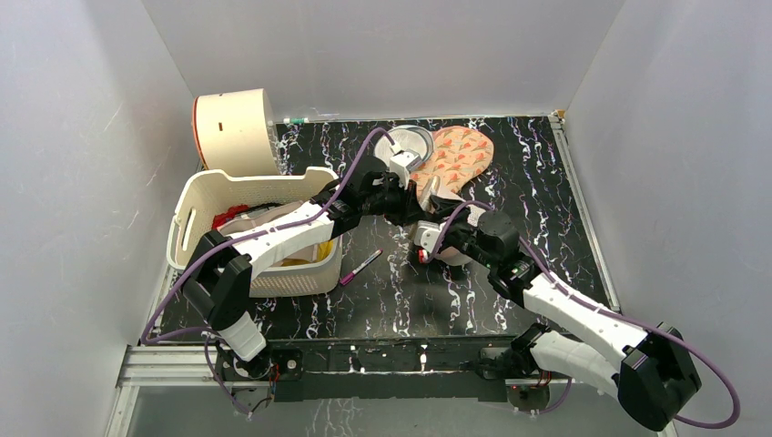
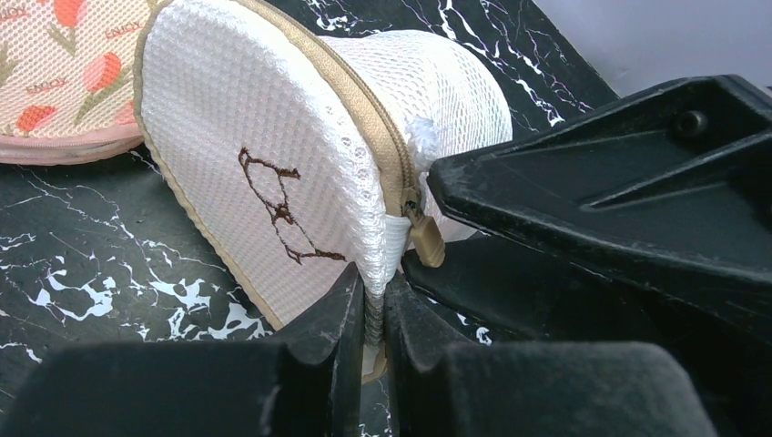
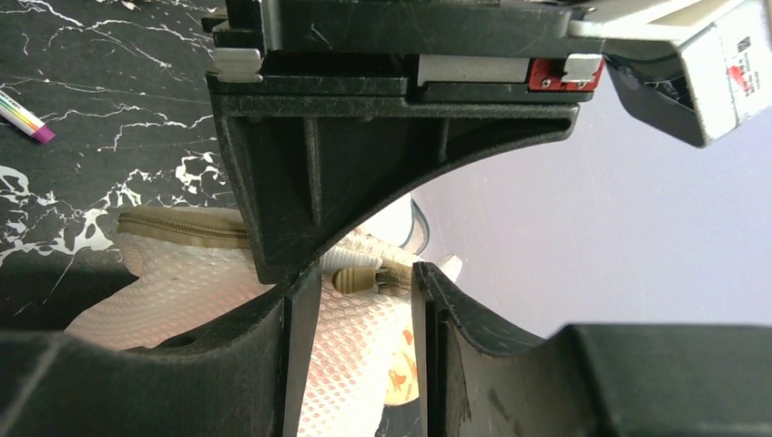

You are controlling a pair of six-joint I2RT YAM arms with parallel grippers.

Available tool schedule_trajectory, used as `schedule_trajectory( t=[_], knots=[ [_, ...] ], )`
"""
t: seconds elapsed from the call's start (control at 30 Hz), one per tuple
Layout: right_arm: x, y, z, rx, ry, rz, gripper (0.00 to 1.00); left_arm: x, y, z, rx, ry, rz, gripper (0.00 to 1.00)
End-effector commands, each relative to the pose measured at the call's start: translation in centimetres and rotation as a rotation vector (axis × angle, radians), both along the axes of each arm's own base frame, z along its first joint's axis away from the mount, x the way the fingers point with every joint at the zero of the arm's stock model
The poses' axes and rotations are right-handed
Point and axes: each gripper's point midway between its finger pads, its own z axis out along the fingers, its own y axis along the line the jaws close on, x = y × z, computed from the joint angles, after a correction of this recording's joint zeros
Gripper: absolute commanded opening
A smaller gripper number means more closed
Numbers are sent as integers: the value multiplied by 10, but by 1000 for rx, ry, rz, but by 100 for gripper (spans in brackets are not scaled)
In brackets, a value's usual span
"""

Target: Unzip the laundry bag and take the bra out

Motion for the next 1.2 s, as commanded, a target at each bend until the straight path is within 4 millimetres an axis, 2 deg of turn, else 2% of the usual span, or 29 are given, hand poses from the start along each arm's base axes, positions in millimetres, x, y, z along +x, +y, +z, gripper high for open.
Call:
schedule_trajectory(
  t=[0.0,0.27,0.9,1.17],
  knots=[
    [7,-1,26,60,-89,-38,38,1,-8,28,-56,-38,-30,0],
    [4,-9,38,94,-122,-71,33,1,-8,25,-51,-34,-28,0],
    [7,-4,28,71,-94,-61,22,0,-9,27,-57,-33,-34,0],
    [10,-3,30,99,-77,-71,15,0,-8,30,-60,-40,-33,0]
  ],
)
